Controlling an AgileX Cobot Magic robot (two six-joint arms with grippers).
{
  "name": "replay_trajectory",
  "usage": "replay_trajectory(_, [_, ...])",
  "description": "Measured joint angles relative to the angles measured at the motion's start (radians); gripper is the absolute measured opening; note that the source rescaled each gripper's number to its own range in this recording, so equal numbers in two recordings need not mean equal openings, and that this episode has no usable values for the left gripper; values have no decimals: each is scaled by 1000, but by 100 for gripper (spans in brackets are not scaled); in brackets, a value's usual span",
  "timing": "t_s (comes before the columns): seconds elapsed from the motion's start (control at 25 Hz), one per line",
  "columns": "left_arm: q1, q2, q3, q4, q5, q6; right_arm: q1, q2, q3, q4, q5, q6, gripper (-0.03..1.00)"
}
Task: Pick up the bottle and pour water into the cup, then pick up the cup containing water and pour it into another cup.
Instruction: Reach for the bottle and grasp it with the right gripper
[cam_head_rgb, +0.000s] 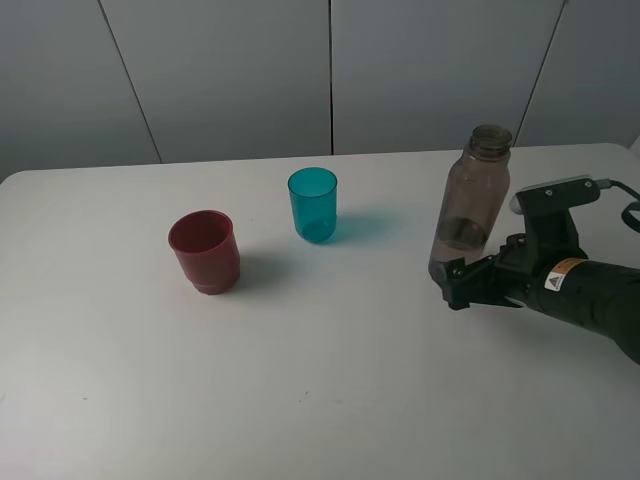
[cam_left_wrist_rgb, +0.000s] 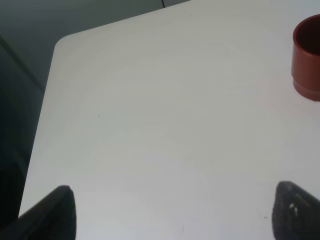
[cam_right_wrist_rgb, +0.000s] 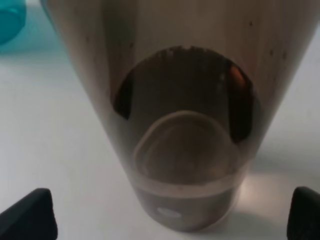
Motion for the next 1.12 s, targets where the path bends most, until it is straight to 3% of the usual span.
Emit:
replay_trajectory(0.6, [0,0,0,0,0,0,0,33,0,26,-105,-72,100])
replay_trajectory(1.12, [0,0,0,0,0,0,0,183,0,7,-357,-31,100])
